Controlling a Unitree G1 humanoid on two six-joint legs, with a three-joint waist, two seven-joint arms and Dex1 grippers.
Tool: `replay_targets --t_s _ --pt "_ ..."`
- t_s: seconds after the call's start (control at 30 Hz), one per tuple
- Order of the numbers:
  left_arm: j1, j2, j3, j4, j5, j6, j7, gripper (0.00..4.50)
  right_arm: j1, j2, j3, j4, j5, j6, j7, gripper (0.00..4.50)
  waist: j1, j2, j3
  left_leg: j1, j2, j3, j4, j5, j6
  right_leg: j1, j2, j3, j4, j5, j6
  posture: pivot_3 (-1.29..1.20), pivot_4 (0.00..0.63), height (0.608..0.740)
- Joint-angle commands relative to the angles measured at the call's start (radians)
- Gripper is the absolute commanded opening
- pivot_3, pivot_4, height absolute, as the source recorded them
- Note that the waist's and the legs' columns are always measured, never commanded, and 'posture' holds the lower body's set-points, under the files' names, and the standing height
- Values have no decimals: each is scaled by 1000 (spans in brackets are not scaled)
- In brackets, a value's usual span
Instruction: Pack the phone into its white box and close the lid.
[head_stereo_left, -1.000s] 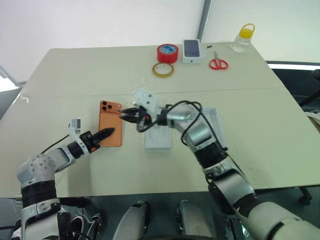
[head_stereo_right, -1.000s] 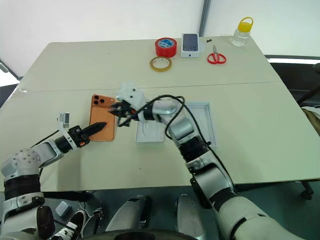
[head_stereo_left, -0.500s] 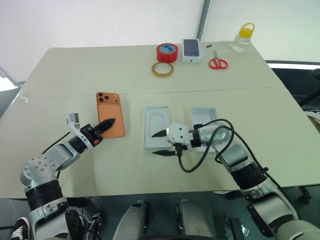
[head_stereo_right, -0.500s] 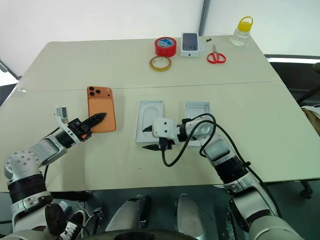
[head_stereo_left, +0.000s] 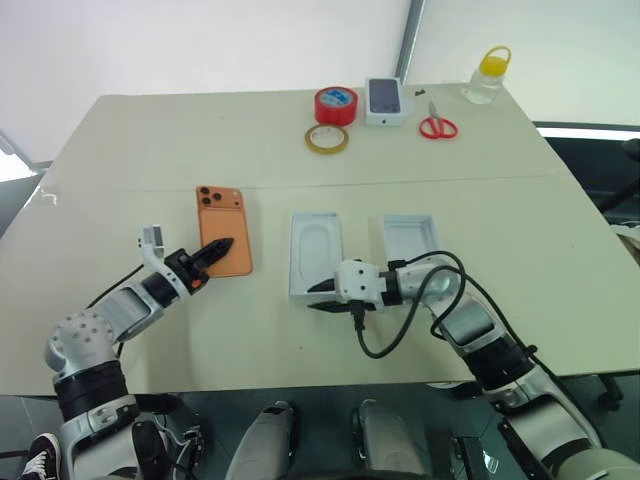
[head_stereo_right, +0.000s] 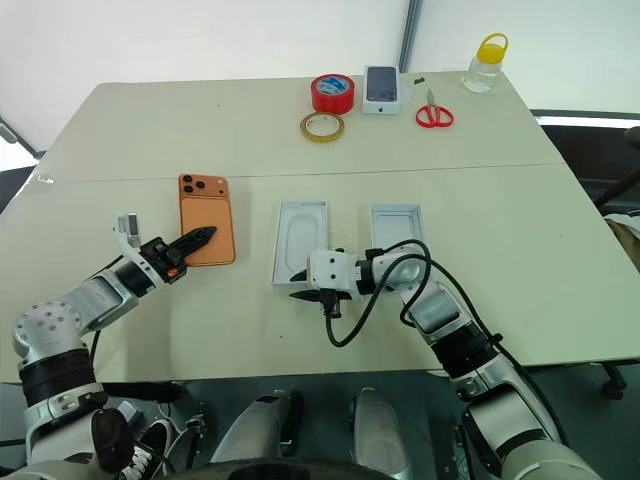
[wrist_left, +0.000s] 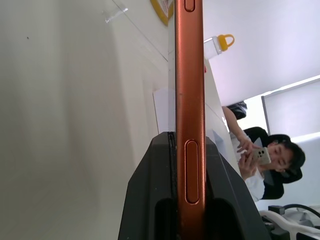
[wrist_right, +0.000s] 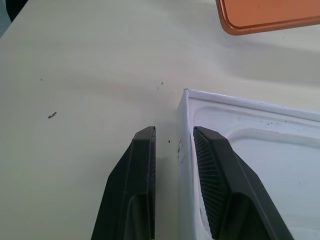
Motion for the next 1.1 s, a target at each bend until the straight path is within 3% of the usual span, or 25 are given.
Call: replay_targets --t_s 0.03,0.57,0.7,1.1 --pt "-2 15 3 -50 -42 -13 -11 0 -12 14 -13 -16 24 -5 -5 1112 0 0 0 0 0 0 0 0 0 0 0 0 0 0 0 0 150 740" --pt "20 -2 -9 -75 -72 -12 11 0 -32 37 3 50 -8 -15 -35 1112 1 0 0 0 0 0 0 0 0 0 0 0 0 0 0 0 150 740" --pt "17 -6 -18 -75 -83 -10 26 0 -27 32 5 47 -5 -10 -25 40 1 0 0 0 0 0 0 0 0 0 0 0 0 0 0 0 150 740" --pt "-104 -51 -30 -79 -169 -25 158 0 -76 139 54 43 -70 42 -124 40 0 0 0 0 0 0 0 0 -1 0 0 0 0 0 0 0 150 740"
